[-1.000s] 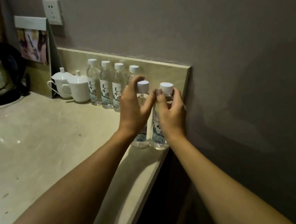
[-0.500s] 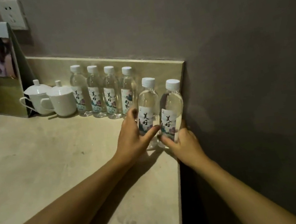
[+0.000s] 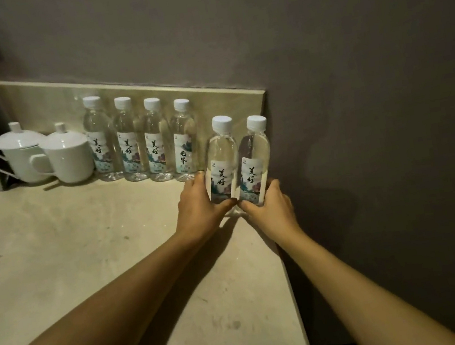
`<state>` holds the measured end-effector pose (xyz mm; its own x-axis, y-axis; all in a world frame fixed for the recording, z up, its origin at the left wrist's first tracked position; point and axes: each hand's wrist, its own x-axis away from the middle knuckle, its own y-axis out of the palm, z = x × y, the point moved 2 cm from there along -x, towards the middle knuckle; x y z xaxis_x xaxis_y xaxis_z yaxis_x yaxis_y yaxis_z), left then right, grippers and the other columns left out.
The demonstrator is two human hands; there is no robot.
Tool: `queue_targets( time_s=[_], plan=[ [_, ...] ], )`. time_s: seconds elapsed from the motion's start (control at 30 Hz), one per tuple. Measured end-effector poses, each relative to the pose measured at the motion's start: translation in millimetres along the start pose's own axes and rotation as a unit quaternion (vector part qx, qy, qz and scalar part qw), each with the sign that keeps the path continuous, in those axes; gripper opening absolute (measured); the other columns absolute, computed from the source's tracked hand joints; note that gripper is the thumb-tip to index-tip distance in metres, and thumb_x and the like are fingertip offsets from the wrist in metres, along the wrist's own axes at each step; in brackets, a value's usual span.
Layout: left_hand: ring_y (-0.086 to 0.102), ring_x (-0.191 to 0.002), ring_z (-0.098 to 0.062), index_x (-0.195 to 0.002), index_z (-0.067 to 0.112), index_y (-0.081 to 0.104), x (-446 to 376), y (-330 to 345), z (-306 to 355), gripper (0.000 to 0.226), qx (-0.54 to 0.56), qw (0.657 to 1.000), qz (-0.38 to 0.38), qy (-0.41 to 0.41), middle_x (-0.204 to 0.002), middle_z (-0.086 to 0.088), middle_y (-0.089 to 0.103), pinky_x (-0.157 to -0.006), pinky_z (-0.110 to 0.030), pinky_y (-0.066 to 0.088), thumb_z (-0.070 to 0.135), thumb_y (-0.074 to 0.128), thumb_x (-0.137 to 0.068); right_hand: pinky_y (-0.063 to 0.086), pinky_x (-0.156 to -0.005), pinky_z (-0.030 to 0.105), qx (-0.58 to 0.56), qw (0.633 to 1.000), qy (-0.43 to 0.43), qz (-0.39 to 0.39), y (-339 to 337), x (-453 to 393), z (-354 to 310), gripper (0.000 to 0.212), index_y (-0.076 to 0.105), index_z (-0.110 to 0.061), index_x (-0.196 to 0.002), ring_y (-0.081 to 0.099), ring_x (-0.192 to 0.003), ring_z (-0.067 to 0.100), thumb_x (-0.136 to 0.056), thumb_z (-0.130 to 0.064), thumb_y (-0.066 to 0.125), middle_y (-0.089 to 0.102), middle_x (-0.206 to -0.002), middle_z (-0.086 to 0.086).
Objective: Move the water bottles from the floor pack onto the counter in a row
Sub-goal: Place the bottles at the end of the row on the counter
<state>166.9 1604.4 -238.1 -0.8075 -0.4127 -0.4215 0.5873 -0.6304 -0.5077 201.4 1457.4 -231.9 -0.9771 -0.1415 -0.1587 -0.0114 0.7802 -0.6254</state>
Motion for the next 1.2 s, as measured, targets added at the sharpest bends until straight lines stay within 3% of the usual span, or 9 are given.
queue_targets(
  time_s=[0.13, 0.53, 0.83, 1.0, 1.1, 1.2],
  plan=[
    [0.056, -0.109, -0.023, -0.126, 0.012, 0.056, -2.9, -1.2, 3.0, 0.062, -0.028, 1.0, -0.003, -0.012, -0.118, -0.007, 0.057, -0.093, -0.036, 0.049, 0.029, 0.084, -0.073, 0.048, -0.096, 0.048, 0.02, 0.999, -0.023, 0.036, 4.0, -0.9, -1.9, 0.056, 0.038, -0.01, -0.125, 0.052, -0.117, 0.03, -0.083, -0.027, 0.071, 0.044, -0.128, 0.01],
    [0.058, -0.108, -0.028, -0.12, 0.007, 0.057, -26.3, 10.6, 0.3, 0.053, -0.091, 0.994, 0.025, -0.052, -0.117, -0.013, 0.06, -0.09, -0.04, 0.052, 0.033, 0.078, -0.079, 0.046, -0.099, 0.048, 0.049, 0.997, -0.054, -0.009, 14.1, -38.0, -7.6, 0.055, 0.038, -0.003, -0.13, 0.049, -0.124, 0.034, -0.089, -0.028, 0.064, 0.047, -0.135, 0.017],
    [0.058, -0.088, -0.027, -0.104, 0.007, 0.065, -50.1, 6.5, 15.4, 0.04, -0.252, 0.962, -0.059, -0.089, -0.097, -0.01, 0.064, -0.071, -0.033, 0.042, 0.044, 0.066, -0.088, 0.041, -0.102, 0.041, 0.022, 1.0, 0.007, -0.002, 25.9, -58.9, -9.2, 0.068, 0.042, 0.001, -0.132, 0.046, -0.126, 0.038, -0.084, -0.039, 0.069, 0.043, -0.135, 0.02],
    [0.06, -0.094, -0.028, -0.109, 0.007, 0.063, -60.9, 7.5, 16.5, 0.047, -0.318, 0.938, -0.095, -0.102, -0.105, -0.013, 0.065, -0.073, -0.034, 0.042, 0.05, 0.059, -0.09, 0.043, -0.099, 0.042, 0.041, 0.999, -0.002, 0.012, 28.0, -65.9, -9.2, 0.061, 0.047, -0.002, -0.128, 0.049, -0.122, 0.037, -0.085, -0.041, 0.068, 0.045, -0.131, 0.017],
    [0.057, -0.088, -0.024, -0.108, 0.008, 0.063, -69.6, 11.5, 11.8, 0.047, -0.339, 0.929, -0.113, -0.097, -0.102, -0.012, 0.065, -0.074, -0.034, 0.044, 0.051, 0.054, -0.093, 0.042, -0.098, 0.039, 0.048, 0.999, -0.008, 0.003, 27.8, -74.8, -10.4, 0.061, 0.049, -0.003, -0.127, 0.048, -0.124, 0.036, -0.084, -0.041, 0.068, 0.049, -0.131, 0.018],
    [0.062, -0.093, -0.026, -0.108, 0.008, 0.063, -76.4, 17.0, 8.3, 0.046, -0.351, 0.923, -0.128, -0.089, -0.103, -0.012, 0.066, -0.081, -0.035, 0.051, 0.05, 0.05, -0.095, 0.043, -0.098, 0.04, 0.034, 0.999, -0.002, 0.008, 29.7, -77.8, -10.4, 0.062, 0.046, -0.003, -0.128, 0.048, -0.124, 0.034, -0.084, -0.041, 0.069, 0.051, -0.133, 0.017]
  ],
)
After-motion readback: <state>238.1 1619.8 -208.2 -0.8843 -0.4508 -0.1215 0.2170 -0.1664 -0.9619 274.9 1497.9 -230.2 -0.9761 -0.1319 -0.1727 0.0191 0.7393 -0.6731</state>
